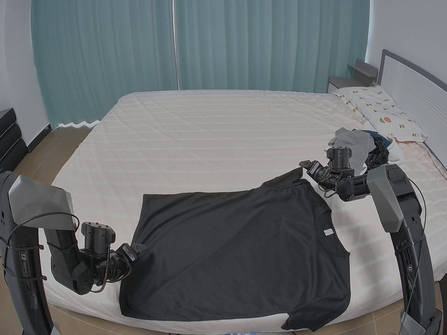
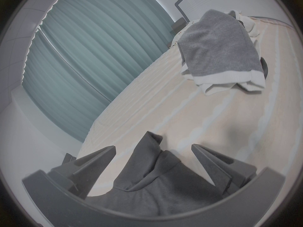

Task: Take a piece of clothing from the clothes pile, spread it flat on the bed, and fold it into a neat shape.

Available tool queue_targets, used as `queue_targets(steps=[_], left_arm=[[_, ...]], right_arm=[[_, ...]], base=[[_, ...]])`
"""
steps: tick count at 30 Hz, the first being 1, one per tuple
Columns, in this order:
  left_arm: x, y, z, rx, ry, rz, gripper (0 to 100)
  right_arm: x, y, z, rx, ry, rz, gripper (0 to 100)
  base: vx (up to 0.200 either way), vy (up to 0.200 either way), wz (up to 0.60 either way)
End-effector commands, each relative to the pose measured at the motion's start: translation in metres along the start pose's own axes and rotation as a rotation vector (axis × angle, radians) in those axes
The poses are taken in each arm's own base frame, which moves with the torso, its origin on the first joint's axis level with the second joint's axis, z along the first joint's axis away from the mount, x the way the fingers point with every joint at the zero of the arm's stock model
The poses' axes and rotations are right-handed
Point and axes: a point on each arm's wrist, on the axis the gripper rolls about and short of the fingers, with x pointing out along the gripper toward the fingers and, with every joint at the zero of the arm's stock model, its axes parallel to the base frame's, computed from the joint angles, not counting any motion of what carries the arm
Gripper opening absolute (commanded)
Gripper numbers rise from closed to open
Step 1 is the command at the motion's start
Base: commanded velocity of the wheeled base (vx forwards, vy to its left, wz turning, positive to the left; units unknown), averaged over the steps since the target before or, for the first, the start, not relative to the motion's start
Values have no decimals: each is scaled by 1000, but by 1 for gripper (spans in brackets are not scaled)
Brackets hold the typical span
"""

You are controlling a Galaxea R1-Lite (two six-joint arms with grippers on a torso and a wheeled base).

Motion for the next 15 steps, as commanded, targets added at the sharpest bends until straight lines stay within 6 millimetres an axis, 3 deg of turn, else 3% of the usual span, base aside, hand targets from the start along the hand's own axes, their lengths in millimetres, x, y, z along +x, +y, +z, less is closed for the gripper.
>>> queue_targets(steps=[1,7,15], left_arm=[[0,0,0,0,2,0,100],[0,0,0,2,2,0,100],[2,0,-2,5,-3,9,100]], right_arm=[[-2,-20,3,-30,19,-27,100],[-6,-40,-10,-46,100,-23,100],[-8,-42,-16,-43,120,33,100]], base=[[0,0,0],[0,0,0],[0,0,0]])
